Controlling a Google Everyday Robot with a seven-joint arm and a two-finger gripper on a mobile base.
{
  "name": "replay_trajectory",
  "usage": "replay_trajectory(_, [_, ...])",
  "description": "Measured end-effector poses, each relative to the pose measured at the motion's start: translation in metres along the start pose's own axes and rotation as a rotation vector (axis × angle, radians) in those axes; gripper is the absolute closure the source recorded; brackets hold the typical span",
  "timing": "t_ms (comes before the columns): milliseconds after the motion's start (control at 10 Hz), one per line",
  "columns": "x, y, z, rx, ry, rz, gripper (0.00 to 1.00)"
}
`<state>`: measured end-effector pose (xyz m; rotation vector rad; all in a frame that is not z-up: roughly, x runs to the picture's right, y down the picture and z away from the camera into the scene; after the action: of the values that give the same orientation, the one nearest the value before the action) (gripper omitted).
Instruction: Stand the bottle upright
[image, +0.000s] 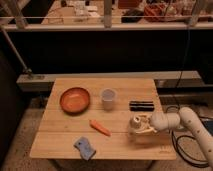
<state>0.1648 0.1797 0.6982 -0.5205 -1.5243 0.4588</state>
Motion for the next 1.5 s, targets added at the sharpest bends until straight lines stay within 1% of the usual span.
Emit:
replay_trajectory(100, [0.001, -0.001, 0.000, 0.002, -0.001, 0.006, 1.00])
replay_trajectory(200, [0.003, -0.001, 0.000, 0.002, -0.002, 0.010, 0.98])
replay_trajectory(400, [0.004, -0.002, 0.000, 0.010, -0.002, 0.008, 0.84])
replay_trajectory(600, [0.006, -0.004, 0.003, 0.004, 0.000, 0.009, 0.73])
replay_trajectory(700, [0.008, -0.003, 0.003, 0.008, 0.000, 0.012, 0.72])
replay_trajectory(800, [0.009, -0.004, 0.002, 0.011, 0.000, 0.013, 0.75])
replay_trajectory(900, [0.009, -0.004, 0.003, 0.011, 0.001, 0.015, 0.77])
replay_trajectory(1000, [0.010, -0.004, 0.004, 0.009, 0.002, 0.018, 0.73])
replay_trajectory(1100, [0.010, -0.004, 0.004, 0.010, 0.002, 0.019, 0.64])
replay_trajectory(1200, [0.010, -0.005, 0.004, 0.011, 0.003, 0.020, 0.60])
replay_trajectory(1500, [0.013, -0.006, 0.006, 0.011, 0.007, 0.024, 0.59])
